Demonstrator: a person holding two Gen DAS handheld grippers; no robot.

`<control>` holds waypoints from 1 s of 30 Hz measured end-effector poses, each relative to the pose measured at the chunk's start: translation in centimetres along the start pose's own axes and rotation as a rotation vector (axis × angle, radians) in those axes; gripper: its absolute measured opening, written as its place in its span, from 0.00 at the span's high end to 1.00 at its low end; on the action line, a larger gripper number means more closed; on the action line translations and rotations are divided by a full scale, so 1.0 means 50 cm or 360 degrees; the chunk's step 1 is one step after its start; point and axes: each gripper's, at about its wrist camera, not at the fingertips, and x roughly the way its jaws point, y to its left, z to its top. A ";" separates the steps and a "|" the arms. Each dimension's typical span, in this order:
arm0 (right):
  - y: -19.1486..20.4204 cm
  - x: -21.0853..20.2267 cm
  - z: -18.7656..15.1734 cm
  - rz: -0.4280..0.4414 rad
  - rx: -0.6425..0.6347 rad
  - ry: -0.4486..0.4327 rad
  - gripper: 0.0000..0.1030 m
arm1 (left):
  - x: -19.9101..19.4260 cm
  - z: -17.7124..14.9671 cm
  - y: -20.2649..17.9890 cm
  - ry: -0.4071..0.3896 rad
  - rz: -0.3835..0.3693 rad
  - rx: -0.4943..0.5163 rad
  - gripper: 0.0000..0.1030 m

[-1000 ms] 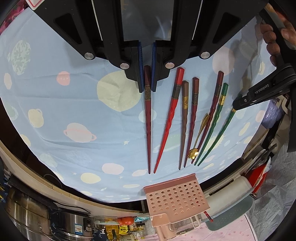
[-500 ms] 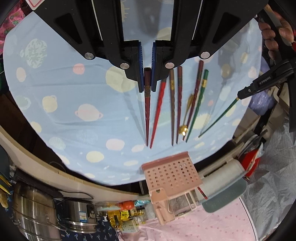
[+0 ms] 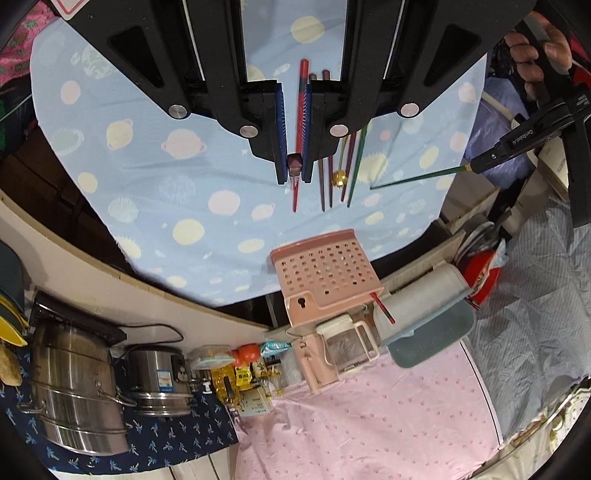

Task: Organize utensils
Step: 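Carry both chopsticks up and release them into the pink basket with both tools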

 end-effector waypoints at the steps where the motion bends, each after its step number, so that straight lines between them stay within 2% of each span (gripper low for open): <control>1: 0.001 -0.003 0.009 0.0005 0.0002 -0.0013 0.93 | -0.005 0.008 -0.001 -0.0018 -0.0003 0.0002 0.93; 16: 0.029 -0.039 0.130 0.0025 -0.0070 -0.0235 0.93 | -0.049 0.135 -0.028 -0.0246 -0.0039 0.0059 0.93; 24: 0.040 -0.021 0.200 0.0033 -0.0098 -0.0292 0.93 | -0.059 0.221 -0.038 -0.0347 -0.0058 0.0084 0.93; 30: 0.050 0.015 0.284 0.0060 -0.0087 -0.0344 0.93 | -0.065 0.311 -0.050 -0.0465 -0.0078 0.0087 0.93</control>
